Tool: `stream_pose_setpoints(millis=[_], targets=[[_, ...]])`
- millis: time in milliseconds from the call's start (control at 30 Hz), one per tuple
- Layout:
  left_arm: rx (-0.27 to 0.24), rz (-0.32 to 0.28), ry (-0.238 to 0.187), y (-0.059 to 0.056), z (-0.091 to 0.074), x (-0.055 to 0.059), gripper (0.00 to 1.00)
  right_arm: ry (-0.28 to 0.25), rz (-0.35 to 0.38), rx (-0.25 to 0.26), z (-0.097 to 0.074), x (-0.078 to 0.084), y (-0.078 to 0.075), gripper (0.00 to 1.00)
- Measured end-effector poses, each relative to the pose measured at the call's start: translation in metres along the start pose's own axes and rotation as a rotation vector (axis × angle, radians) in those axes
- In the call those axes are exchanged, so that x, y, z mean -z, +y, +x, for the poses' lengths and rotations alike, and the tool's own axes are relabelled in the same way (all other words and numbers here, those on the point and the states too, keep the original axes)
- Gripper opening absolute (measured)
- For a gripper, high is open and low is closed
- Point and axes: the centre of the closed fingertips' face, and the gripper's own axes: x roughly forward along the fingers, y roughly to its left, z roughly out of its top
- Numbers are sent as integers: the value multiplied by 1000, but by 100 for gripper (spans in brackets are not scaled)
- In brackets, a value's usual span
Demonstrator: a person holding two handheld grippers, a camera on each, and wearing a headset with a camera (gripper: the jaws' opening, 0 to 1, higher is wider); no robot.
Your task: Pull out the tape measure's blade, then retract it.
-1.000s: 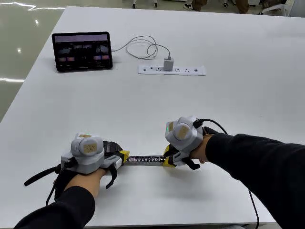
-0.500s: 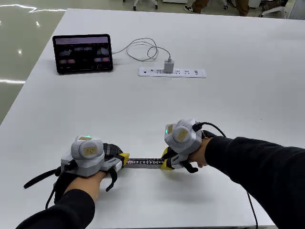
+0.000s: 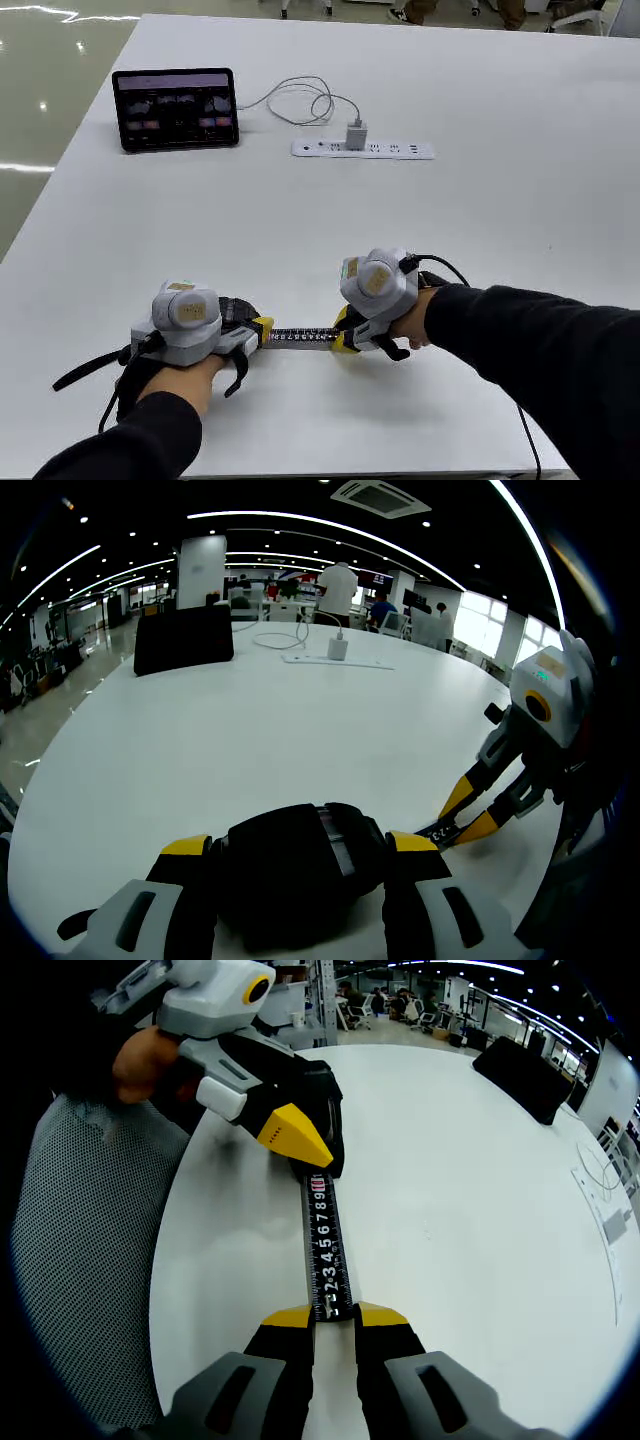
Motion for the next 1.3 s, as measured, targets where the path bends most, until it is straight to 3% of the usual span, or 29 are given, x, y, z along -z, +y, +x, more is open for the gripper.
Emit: stream_pose_setpoints(millis=[1300], targets=[[0,-2,1,0,0,0,64,-44,13,11,12,-19,0,11]])
